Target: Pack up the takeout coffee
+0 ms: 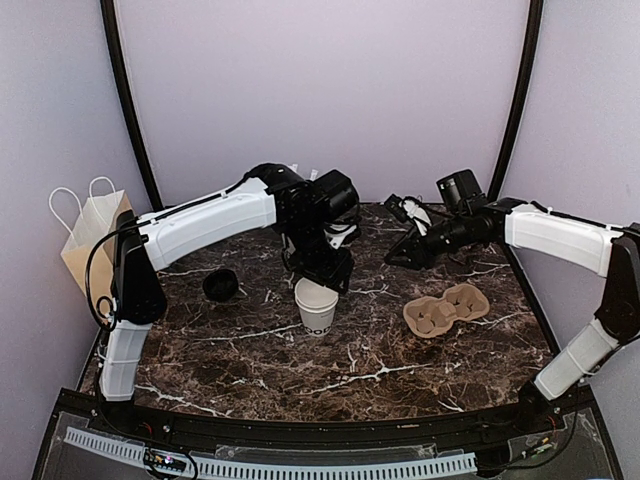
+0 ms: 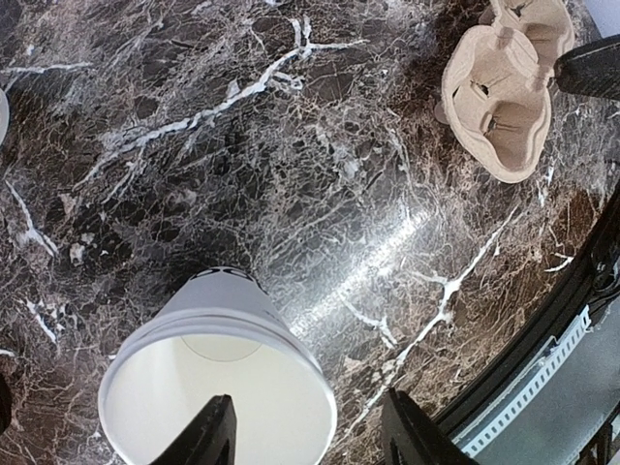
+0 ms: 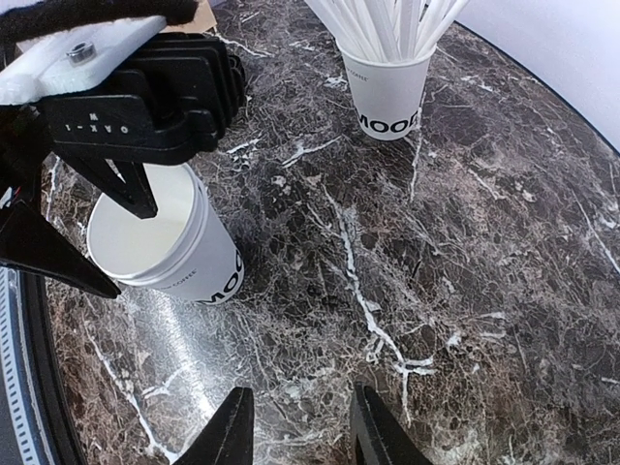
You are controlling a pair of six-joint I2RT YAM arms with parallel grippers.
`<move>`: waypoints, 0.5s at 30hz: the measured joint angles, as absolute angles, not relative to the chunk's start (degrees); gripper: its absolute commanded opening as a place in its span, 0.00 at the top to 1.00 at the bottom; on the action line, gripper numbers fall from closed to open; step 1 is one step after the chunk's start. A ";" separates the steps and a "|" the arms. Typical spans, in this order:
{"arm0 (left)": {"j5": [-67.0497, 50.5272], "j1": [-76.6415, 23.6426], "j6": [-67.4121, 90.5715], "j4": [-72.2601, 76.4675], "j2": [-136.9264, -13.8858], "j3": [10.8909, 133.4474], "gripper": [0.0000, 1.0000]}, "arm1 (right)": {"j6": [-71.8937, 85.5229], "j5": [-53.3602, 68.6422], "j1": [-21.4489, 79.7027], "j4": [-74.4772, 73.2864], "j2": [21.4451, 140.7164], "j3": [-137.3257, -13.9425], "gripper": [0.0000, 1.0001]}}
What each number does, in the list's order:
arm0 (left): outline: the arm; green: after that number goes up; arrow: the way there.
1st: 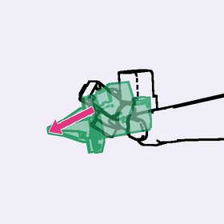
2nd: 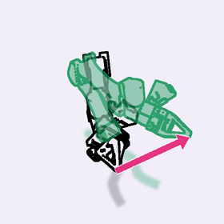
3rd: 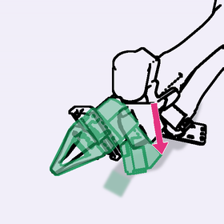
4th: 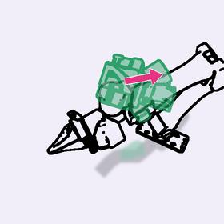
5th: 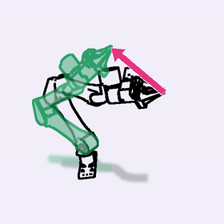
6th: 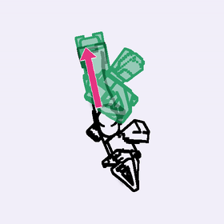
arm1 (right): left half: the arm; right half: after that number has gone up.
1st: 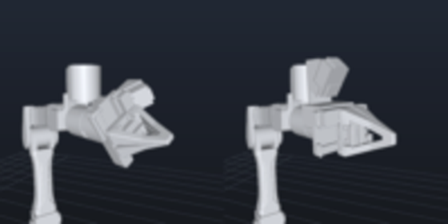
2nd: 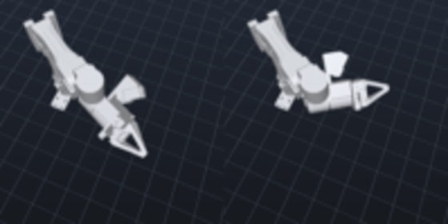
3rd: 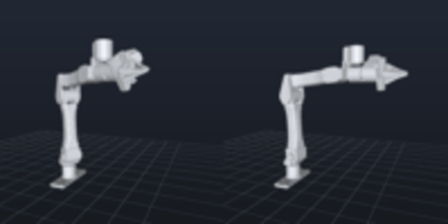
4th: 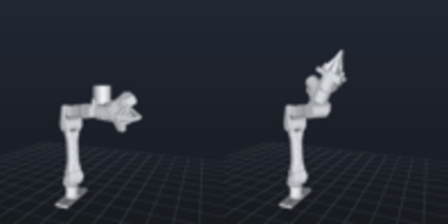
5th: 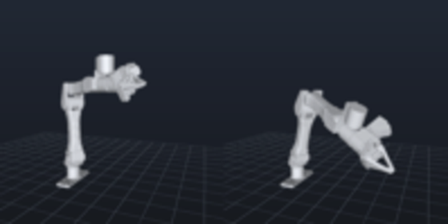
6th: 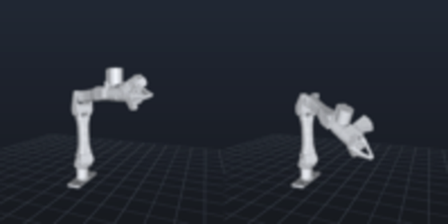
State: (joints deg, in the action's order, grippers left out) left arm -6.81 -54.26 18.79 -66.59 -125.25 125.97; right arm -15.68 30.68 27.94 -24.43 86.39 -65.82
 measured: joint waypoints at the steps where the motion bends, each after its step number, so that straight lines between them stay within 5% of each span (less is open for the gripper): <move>1: -6.94 -54.28 19.05 -66.59 -125.27 125.97 0.49 | -15.68 30.70 27.94 -24.34 86.52 -65.73 0.65; 15: -8.10 -54.30 19.75 -66.59 -128.51 125.97 0.70 | -15.75 30.81 27.94 -23.68 87.64 -65.43 0.65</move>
State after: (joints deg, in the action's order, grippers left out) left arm -8.10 -54.30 19.75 -66.59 -128.51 125.97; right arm -15.75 30.81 27.94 -23.68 87.64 -65.43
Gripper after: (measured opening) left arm 0.353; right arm 0.348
